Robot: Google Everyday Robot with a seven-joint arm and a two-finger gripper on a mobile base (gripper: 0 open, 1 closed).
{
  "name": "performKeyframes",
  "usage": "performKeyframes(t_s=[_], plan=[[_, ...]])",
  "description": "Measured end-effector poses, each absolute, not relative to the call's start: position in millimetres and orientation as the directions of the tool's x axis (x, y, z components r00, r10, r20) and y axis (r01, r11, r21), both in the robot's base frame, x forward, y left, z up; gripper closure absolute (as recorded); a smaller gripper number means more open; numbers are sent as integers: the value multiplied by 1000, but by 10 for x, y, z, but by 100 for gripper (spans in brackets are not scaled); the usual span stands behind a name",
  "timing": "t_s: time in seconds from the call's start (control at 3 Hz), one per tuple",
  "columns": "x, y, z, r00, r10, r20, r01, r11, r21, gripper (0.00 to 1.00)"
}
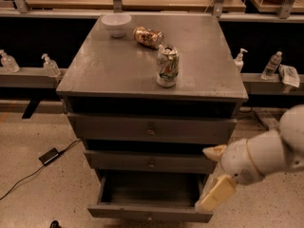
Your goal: Close bottom drawer
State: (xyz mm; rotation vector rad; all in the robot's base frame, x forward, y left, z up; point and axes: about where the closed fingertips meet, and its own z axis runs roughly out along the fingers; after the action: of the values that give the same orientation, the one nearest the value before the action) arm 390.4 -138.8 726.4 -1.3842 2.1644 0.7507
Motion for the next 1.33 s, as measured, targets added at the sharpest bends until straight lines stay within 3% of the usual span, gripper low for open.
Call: performKeyframes(t_s=[0.67, 1.33], plan=[[3773, -1309, 6697, -451, -619, -643, -891, 357, 282, 0], [3953, -1499, 5480, -478, -571, -668, -878, 331, 346, 0]])
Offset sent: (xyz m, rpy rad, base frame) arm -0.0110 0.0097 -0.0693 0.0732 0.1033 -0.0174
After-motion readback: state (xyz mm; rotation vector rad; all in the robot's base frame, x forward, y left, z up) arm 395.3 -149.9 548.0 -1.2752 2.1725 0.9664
